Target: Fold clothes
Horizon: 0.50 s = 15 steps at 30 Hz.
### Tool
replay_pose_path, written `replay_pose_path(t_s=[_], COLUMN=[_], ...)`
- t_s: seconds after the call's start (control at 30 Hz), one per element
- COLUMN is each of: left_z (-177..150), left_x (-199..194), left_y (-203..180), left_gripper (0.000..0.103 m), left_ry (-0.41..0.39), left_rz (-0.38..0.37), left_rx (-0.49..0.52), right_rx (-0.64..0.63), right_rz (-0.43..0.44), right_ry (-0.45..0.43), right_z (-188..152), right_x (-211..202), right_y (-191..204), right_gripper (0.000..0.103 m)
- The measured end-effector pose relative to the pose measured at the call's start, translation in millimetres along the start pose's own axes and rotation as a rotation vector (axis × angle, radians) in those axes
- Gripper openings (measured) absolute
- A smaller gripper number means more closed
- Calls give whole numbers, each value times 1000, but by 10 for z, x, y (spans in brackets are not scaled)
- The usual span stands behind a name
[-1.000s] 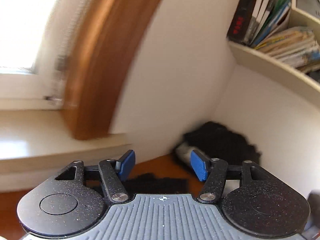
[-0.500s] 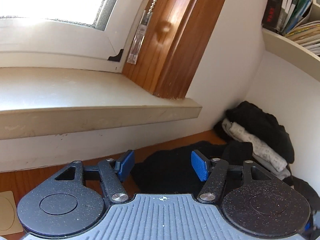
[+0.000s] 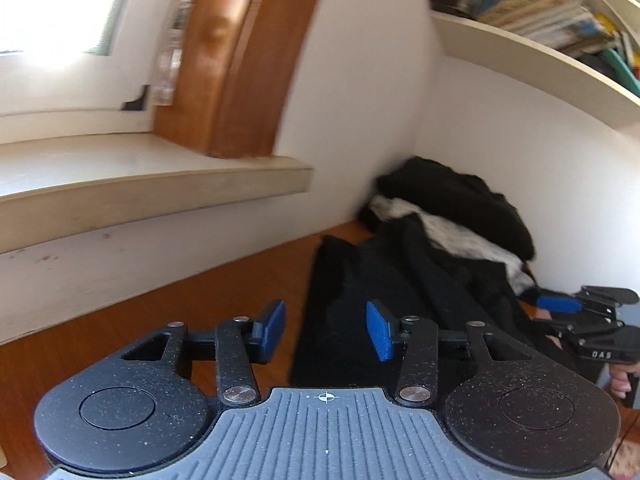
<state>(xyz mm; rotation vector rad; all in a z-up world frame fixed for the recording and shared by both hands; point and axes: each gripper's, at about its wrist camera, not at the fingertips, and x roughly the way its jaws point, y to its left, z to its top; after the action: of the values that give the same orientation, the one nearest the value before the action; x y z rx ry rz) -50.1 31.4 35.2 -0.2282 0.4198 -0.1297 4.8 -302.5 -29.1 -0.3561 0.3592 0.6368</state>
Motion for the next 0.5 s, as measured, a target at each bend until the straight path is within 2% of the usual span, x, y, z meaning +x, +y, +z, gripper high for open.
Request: replay_pose_path(t_s=[0.1,0.17,0.2,0.4,0.5], left_z=[-46,-83,-99,-166,-174], left_x=[31,54,61,110,120], left_y=[-38,-58,-73,-147,-179], left_gripper=[42,42,42,42,28], left_ry=[26,45,50,58,68], left_rz=[-20,-20,-16,-20,-18], left_rx=[29,42,54,92,112], right_rx=[83,131,146,168,167], right_rz=[34,65,74,40,13], right_ry=[-63,-82,-83,-78,-91], right_z=[-66,-119,-153,-316,-315], right_x=[-179,-258,-283,-362,-437], right_y=[75,169,222,428,480], right_gripper=[46,54,54,54,54])
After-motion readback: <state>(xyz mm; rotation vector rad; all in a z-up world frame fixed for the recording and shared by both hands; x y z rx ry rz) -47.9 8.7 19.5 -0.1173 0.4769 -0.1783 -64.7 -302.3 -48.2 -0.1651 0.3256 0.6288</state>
